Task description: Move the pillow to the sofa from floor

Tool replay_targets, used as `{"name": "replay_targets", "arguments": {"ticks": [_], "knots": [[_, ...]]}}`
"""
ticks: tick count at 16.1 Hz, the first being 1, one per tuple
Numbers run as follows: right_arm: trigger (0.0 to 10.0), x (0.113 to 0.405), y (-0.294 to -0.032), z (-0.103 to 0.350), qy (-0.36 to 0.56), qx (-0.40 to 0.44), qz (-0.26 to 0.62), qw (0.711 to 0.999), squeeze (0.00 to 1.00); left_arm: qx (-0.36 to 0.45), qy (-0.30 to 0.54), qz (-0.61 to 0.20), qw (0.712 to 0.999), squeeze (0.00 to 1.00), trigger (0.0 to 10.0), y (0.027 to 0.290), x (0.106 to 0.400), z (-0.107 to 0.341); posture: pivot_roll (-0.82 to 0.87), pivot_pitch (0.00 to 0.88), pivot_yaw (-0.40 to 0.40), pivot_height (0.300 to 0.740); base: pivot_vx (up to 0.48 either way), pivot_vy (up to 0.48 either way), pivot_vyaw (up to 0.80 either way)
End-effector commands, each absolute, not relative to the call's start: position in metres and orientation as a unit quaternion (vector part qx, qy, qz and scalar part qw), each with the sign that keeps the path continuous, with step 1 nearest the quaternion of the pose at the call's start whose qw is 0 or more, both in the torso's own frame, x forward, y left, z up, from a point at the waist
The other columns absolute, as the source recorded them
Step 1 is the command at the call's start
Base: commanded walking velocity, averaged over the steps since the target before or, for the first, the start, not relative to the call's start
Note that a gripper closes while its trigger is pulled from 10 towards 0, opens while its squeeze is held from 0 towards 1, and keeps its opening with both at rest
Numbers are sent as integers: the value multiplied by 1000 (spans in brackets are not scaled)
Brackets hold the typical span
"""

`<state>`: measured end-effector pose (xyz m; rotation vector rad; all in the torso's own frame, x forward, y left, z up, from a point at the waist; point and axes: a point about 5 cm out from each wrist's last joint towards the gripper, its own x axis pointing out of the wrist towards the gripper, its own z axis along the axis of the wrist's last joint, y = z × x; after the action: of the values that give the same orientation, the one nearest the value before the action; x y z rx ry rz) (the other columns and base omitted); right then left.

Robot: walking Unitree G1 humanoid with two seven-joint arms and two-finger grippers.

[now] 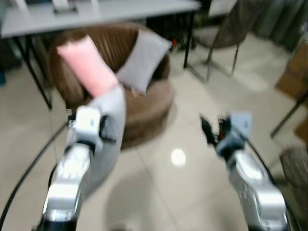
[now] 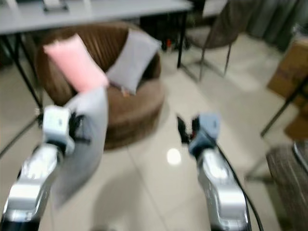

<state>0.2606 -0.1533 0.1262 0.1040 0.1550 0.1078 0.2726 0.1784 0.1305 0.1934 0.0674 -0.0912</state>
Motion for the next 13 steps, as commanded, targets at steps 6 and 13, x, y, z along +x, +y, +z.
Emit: {"name": "replay_targets", "arguments": {"ticks": [6, 13], "knots": [[10000, 263, -153, 127, 78, 43, 44, 995, 0, 96, 12, -53, 994, 0, 10000, 173, 274, 141, 20, 0, 32, 740, 346, 0, -334], [10000, 265, -150, 125, 78, 39, 48, 995, 0, 98, 13, -56, 994, 0, 10000, 173, 274, 141, 26, 0, 36, 740, 355, 0, 0]]}}
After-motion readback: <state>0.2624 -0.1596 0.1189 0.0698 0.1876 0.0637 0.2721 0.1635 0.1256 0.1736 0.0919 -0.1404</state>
